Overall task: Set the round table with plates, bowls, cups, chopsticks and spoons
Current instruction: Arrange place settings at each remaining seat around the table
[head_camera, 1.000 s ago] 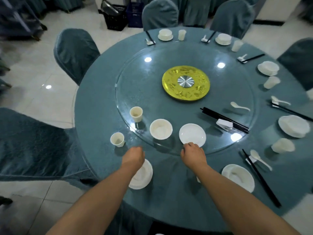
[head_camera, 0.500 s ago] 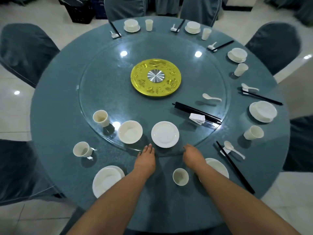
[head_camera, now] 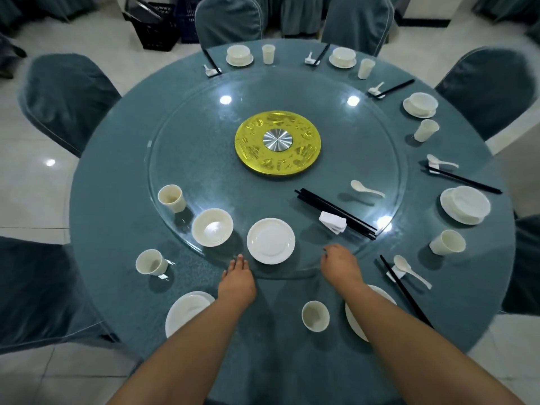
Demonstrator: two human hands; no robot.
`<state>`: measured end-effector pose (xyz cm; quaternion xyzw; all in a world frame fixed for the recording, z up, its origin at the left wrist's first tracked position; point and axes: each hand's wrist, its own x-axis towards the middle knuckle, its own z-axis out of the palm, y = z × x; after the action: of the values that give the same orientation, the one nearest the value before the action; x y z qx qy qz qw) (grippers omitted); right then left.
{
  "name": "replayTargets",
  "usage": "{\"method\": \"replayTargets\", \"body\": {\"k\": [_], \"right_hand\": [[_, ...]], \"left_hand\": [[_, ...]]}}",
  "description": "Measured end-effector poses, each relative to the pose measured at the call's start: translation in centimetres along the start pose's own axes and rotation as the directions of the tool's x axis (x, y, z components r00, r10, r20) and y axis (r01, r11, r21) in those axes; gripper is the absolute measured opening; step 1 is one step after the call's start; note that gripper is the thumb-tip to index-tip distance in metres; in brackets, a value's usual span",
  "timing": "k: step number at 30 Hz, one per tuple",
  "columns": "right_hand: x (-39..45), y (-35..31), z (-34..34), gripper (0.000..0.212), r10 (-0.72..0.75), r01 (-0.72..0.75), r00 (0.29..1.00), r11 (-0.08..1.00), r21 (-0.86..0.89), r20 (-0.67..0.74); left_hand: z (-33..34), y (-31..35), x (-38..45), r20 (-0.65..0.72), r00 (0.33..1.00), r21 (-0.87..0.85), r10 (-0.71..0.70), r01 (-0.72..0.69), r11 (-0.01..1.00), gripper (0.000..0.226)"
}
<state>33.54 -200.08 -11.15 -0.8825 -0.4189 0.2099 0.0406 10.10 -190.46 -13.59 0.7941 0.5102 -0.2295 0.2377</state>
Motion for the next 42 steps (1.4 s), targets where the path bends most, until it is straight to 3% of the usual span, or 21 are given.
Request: {"method": "replayTargets", "body": {"k": [6, 10, 20, 29, 33, 36, 42], "right_hand": [[1.8, -1.5, -1.0, 0.034, -0.057, 0.048, 0.99, 0.996, -0.069, -0.132], [3.6, -2.4, -1.4, 0.035, -0.043, 0.037, 0.982, 0.999, -0.038, -0.184], [5.8, -4.6, 1.0, 0.038, -0.004, -0.009, 0.995, 0.992, -0.13, -0.102], [3.3, -7.4, 1.5, 0.041, -0.064, 0.073, 0.985, 0.996, 0.052, -0.157], [0.0, -10.0, 2.2, 0.035, -0.108, 0.132, 0.988, 0.965, 0.225, -0.113], [-2.0, -11.5, 3.2, 0.03, -0.157, 0.165, 0.986, 0.957, 0.239, -0.049], [-6.8, -13.1, 6.5, 0.034, -0.188, 0.18, 0.981, 0.974, 0.137, 0.052]], "left_hand": [[0.2, 0.0, 0.3, -0.065, 0.996, -0.118, -0.062, 0.054, 0.992, 0.069], [-0.2, -1.4, 1.3, -0.087, 0.992, -0.073, -0.095, 0.089, 0.993, 0.071], [-2.2, -6.1, 3.7, 0.032, 0.995, -0.06, -0.093, 0.095, 0.994, 0.077], [-3.3, -8.1, 4.1, 0.007, 0.998, -0.08, -0.069, 0.069, 0.994, 0.07], [-4.1, -7.0, 2.4, -0.118, 0.977, -0.216, -0.176, 0.148, 0.965, 0.035], [-3.7, -5.1, 0.7, -0.154, 0.97, -0.409, -0.189, 0.111, 0.906, 0.03], [-1.7, -4.0, -2.0, -0.082, 0.972, -0.735, -0.221, 0.09, 0.672, 0.024]]}}
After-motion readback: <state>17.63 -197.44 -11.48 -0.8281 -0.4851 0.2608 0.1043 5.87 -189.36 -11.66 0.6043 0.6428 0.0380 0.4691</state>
